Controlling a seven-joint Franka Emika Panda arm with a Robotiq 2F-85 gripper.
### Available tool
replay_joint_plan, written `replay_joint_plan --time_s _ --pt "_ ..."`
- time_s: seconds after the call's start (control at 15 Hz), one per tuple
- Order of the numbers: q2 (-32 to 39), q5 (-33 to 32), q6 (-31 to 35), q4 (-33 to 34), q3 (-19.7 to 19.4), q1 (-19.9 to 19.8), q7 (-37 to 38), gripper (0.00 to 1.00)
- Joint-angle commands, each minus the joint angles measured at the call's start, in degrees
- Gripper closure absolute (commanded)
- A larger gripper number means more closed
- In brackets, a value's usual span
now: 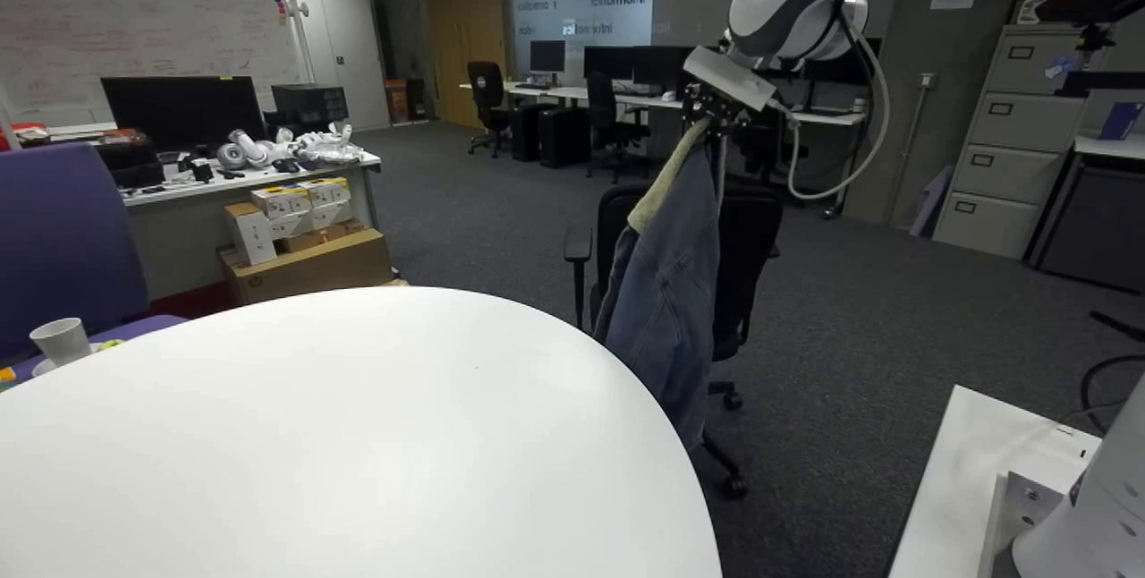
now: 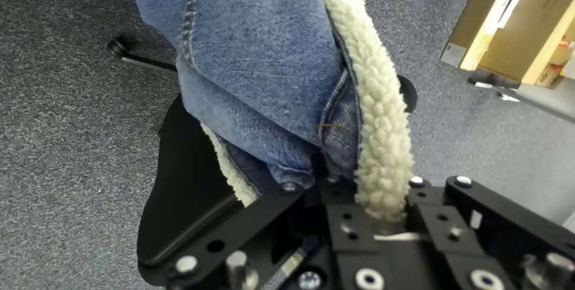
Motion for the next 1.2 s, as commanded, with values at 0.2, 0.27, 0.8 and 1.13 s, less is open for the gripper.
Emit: replay_joint_plan --time_s 0.2,0.27,0.8,1.13 --pt "-2.5 -4.3 1.6 9.0 -0.5 1.5 12.5 0.97" --pt "-2.4 -5.6 2.8 9.4 -0.5 1.5 12.2 0.97" --pt "-0.4 -4.2 0.8 7.6 -0.6 1.5 10.5 0.89" --pt "-0.5 -2.4 1.3 7.4 0.2 2.8 10.1 0.97"
